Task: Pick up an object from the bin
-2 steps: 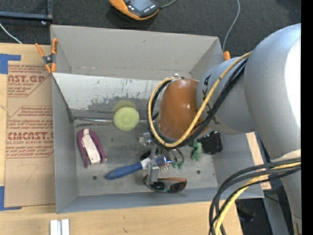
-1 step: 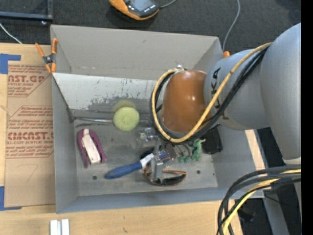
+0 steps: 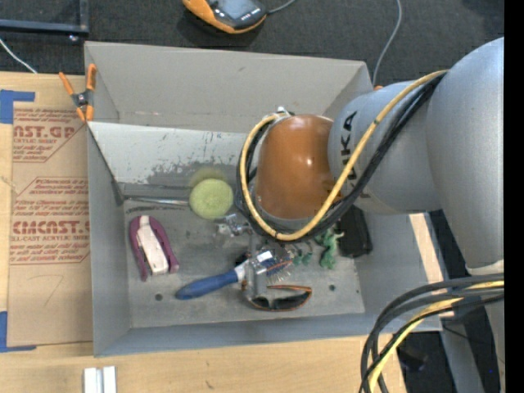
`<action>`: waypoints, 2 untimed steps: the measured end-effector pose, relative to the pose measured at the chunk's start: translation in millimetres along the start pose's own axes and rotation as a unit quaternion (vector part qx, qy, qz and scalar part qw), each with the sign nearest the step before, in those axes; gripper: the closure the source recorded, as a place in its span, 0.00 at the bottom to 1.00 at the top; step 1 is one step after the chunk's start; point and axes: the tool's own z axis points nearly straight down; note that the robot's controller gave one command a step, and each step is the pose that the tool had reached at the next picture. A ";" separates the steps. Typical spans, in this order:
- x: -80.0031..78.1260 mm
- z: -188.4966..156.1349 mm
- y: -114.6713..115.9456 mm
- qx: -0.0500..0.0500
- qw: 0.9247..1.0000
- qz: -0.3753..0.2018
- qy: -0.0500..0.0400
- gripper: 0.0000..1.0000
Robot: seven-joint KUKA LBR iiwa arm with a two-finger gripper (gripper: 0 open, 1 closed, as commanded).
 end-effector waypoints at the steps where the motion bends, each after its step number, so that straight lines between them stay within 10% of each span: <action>1: 33.8 40.8 -15.7 0.000 0.986 0.166 0.001 0.00; 2: 23.1 43.5 -3.5 0.000 0.999 -0.036 -0.001 1.00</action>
Offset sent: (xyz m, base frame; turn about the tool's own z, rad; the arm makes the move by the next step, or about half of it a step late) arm -0.0206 -0.0118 -0.0435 -0.0734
